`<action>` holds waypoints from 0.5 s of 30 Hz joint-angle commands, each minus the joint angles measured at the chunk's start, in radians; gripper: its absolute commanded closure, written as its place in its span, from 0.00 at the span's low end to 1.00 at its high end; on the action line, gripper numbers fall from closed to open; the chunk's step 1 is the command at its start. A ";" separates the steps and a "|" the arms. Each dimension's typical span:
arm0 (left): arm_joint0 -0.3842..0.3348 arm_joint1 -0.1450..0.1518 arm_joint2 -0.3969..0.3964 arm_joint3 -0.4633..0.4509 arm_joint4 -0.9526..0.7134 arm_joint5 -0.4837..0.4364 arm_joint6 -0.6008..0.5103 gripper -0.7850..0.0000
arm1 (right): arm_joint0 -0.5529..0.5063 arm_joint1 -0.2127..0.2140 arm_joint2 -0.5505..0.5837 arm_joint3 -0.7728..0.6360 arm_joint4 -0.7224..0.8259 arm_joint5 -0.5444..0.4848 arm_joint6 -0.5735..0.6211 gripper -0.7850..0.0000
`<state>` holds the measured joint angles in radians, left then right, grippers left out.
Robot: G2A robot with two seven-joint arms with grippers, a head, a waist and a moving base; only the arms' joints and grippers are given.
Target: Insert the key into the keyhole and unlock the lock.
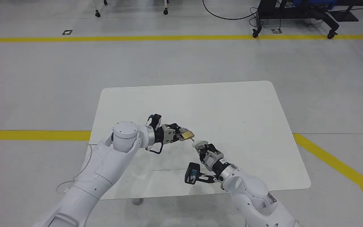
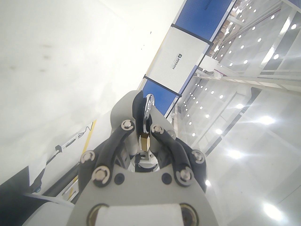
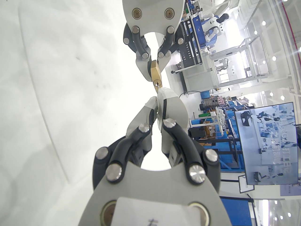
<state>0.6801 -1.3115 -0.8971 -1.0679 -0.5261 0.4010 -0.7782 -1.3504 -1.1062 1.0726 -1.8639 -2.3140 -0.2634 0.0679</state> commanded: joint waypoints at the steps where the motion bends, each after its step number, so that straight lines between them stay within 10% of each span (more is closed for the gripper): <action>1: -0.001 0.000 0.000 0.000 0.006 0.006 -0.001 1.00 | 0.004 -0.003 -0.004 0.004 -0.007 0.002 0.013 1.00; 15: -0.004 -0.003 0.011 -0.015 0.051 0.029 -0.014 1.00 | 0.018 -0.016 -0.025 0.022 -0.049 -0.002 0.044 1.00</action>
<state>0.6765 -1.3137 -0.8868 -1.0825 -0.4778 0.4283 -0.7925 -1.3324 -1.1216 1.0479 -1.8423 -2.3623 -0.2653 0.1119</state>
